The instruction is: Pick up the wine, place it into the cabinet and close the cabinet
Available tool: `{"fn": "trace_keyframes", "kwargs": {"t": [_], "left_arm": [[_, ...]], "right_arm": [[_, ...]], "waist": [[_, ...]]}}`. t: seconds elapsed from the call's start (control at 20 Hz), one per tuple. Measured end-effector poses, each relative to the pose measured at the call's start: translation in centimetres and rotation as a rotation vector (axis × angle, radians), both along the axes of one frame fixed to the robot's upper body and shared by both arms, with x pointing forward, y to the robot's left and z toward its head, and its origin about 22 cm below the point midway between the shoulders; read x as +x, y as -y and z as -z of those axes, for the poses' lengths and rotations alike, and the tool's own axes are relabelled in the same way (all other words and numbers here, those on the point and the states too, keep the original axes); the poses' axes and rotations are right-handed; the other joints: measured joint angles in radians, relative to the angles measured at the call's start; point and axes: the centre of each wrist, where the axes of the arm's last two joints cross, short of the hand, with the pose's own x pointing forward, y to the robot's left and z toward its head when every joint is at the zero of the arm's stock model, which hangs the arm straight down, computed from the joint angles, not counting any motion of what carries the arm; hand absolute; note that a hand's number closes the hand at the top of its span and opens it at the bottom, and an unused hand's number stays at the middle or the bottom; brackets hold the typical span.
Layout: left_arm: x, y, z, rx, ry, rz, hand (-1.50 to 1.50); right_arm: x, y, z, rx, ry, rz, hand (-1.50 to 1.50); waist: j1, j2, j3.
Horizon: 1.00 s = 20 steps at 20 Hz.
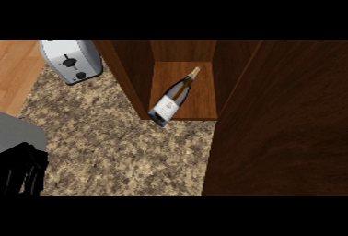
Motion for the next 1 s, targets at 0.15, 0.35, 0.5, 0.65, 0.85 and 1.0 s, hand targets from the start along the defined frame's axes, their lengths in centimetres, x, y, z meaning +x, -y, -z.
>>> {"fn": "trace_keyframes", "kwargs": {"t": [0.15, 0.35, 0.5, 0.65, 0.85, 1.0], "left_arm": [[0.0, -0.3, -0.4, 0.000, -0.001, 0.006, 1.50], [-0.1, -0.9, 0.0, 0.001, -0.006, 0.009, 1.50], [-0.4, -1.0, 0.2, -0.003, -0.003, 0.015, 1.50], [-0.5, -1.1, 0.5, 0.003, 0.000, 0.017, 1.50], [-0.8, -1.3, 0.3, 0.002, -0.005, 0.020, 1.50], [-0.8, -1.9, -0.3, 0.002, -0.011, 0.024, 1.50]], "right_arm": [[1.2, -1.1, -0.8, 0.007, 0.031, -0.016, 1.50], [2.6, -2.7, -2.0, 0.007, 0.042, -0.030, 1.50], [3.7, -5.0, -2.8, 0.038, 0.044, -0.082, 1.50], [4.1, -7.5, -4.5, 0.091, 0.038, -0.122, 1.50], [5.4, -10.9, -5.8, 0.131, 0.020, -0.143, 1.50], [6.9, -12.7, -7.0, 0.156, 0.001, -0.141, 1.50]], "waist": [[0.004, -0.001, -0.001], [0.006, -0.003, -0.003], [0.011, -0.003, -0.003], [0.008, -0.004, -0.003], [0.007, -0.004, -0.002], [0.006, -0.004, -0.002]]}}
